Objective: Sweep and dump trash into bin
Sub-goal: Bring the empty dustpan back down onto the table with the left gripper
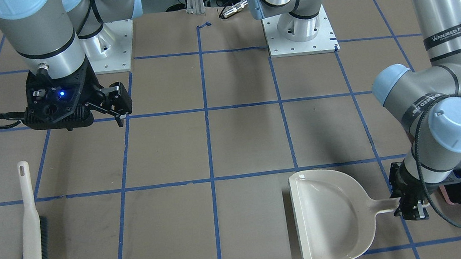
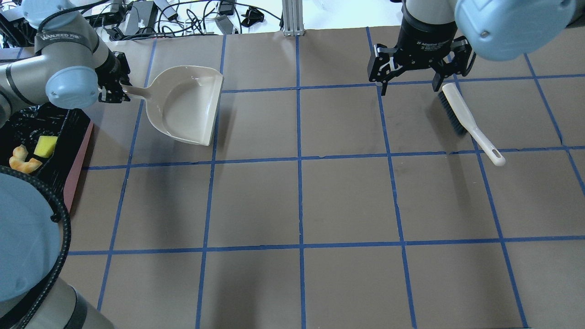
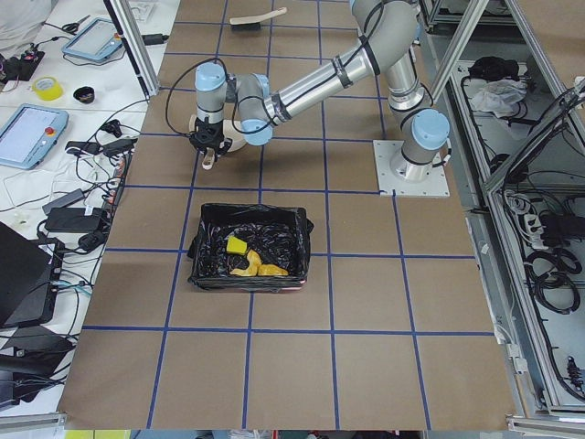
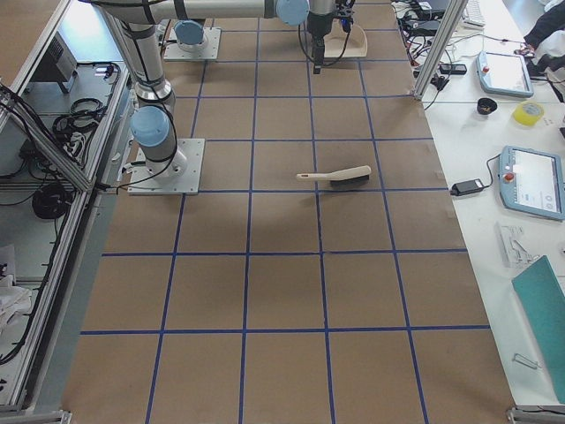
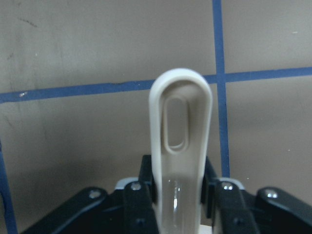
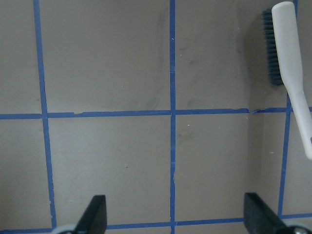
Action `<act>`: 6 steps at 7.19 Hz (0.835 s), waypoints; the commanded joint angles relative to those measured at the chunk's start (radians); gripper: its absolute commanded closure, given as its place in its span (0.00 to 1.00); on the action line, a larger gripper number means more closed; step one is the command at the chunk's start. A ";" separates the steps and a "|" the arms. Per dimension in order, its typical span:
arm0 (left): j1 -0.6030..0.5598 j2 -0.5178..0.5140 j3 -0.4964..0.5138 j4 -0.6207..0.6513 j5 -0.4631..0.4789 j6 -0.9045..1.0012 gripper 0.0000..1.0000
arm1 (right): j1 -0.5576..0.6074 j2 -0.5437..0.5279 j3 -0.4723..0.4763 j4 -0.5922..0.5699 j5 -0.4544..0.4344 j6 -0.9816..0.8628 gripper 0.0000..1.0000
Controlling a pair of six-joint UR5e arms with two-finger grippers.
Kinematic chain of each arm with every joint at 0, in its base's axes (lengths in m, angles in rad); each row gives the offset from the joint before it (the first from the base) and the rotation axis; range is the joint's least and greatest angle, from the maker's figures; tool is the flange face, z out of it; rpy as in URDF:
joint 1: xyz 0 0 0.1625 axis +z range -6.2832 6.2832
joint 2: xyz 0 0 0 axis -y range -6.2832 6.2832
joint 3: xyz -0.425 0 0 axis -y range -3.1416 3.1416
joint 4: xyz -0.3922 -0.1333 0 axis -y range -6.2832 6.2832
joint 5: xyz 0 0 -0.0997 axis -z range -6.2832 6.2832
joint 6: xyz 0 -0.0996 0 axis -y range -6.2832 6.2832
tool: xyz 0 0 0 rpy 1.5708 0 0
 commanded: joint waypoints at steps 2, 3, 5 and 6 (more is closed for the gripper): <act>-0.014 -0.026 -0.010 0.000 0.003 -0.047 1.00 | -0.001 -0.062 0.012 -0.003 -0.001 0.006 0.00; -0.014 -0.032 -0.011 -0.001 0.004 -0.056 1.00 | -0.001 -0.061 0.013 0.000 -0.003 0.006 0.00; -0.014 -0.033 -0.011 0.000 0.001 -0.081 1.00 | -0.001 -0.067 0.010 -0.003 -0.001 0.006 0.00; -0.014 -0.033 -0.011 0.000 0.003 -0.078 1.00 | -0.003 -0.067 0.010 -0.004 -0.001 0.006 0.00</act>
